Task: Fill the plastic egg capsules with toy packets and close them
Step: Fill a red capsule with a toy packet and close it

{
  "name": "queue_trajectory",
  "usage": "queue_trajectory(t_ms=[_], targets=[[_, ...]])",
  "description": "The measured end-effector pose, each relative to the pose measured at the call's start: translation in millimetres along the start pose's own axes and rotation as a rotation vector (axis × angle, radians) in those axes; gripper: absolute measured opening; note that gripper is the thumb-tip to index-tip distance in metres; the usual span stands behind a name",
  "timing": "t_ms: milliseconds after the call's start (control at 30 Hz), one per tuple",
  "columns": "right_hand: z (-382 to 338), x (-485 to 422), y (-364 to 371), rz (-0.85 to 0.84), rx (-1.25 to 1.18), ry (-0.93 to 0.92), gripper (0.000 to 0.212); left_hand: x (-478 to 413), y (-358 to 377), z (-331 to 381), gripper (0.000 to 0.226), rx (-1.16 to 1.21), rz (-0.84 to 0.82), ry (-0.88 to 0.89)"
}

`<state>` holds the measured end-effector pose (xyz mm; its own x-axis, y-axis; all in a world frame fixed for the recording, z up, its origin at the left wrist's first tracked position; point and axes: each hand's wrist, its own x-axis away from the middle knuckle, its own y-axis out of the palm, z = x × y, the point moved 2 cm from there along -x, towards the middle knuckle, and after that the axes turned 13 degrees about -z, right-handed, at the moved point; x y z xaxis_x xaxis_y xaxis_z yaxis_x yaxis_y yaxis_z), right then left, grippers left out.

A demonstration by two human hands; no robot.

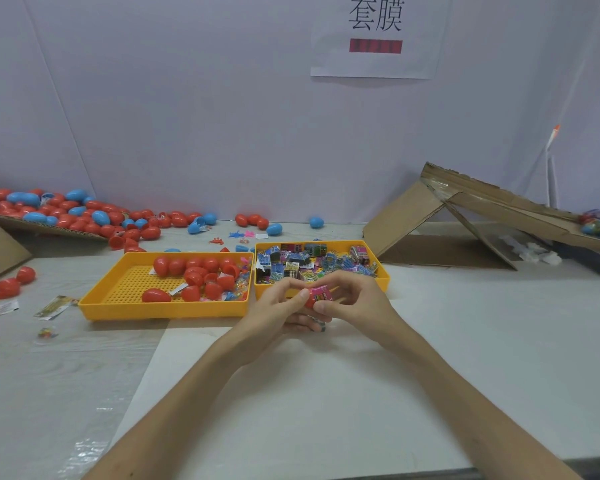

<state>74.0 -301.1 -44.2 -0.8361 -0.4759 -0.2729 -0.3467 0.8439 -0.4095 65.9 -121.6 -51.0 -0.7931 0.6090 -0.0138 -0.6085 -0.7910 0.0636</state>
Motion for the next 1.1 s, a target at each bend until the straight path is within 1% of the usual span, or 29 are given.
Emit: queue_trajectory(t_ms=[100, 200, 333, 400, 467, 567, 633, 733, 833, 967, 1100], targets=[[0.4, -0.6, 0.3, 0.023, 0.015, -0.002, 0.029, -1.1, 0.7, 1.1, 0.026, 0.097, 0.008, -0.015], [-1.0, -0.4, 1.4, 0.042, 0.026, -0.014, 0.035, -1.0, -0.4, 1.7, 0.031, 0.099, 0.027, -0.022], [-1.4, -0.8, 3.1, 0.038, -0.014, -0.001, 0.043, 0.2, -0.6, 1.3, 0.021, 0.121, 0.003, -0.029], [-1.3, -0.7, 3.3, 0.049, -0.061, 0.008, 0.041, 0.1, -0.1, 2.1, 0.019, 0.141, -0.017, -0.028], [-1.6, -1.2, 4.6, 0.056, -0.084, 0.002, 0.035, -0.6, 0.5, 2.9, 0.019, 0.160, -0.032, -0.017], [-1.2, -2.6, 8.5, 0.052, -0.113, 0.007, 0.026, -1.2, 0.9, 2.9, 0.026, 0.166, -0.031, -0.010], [-0.5, -3.1, 9.0, 0.040, -0.153, 0.013, 0.024, -1.3, 2.4, 1.5, 0.031, 0.166, -0.040, -0.018], [-2.1, -1.7, 9.0, 0.009, -0.248, 0.002, 0.021, -1.1, 5.1, -0.1, 0.032, 0.194, -0.082, -0.025], [-3.3, -0.7, 8.3, 0.025, -0.253, -0.011, 0.017, -1.1, 3.9, 2.7, 0.035, 0.167, -0.126, -0.029], [-5.1, -1.2, 7.2, 0.038, -0.249, -0.010, 0.019, -0.7, -0.1, 6.2, 0.057, 0.143, -0.116, -0.014], [-5.8, -0.2, 8.9, -0.012, -0.222, 0.000, 0.027, -1.5, -2.4, 3.1, 0.055, 0.148, -0.081, -0.005]])
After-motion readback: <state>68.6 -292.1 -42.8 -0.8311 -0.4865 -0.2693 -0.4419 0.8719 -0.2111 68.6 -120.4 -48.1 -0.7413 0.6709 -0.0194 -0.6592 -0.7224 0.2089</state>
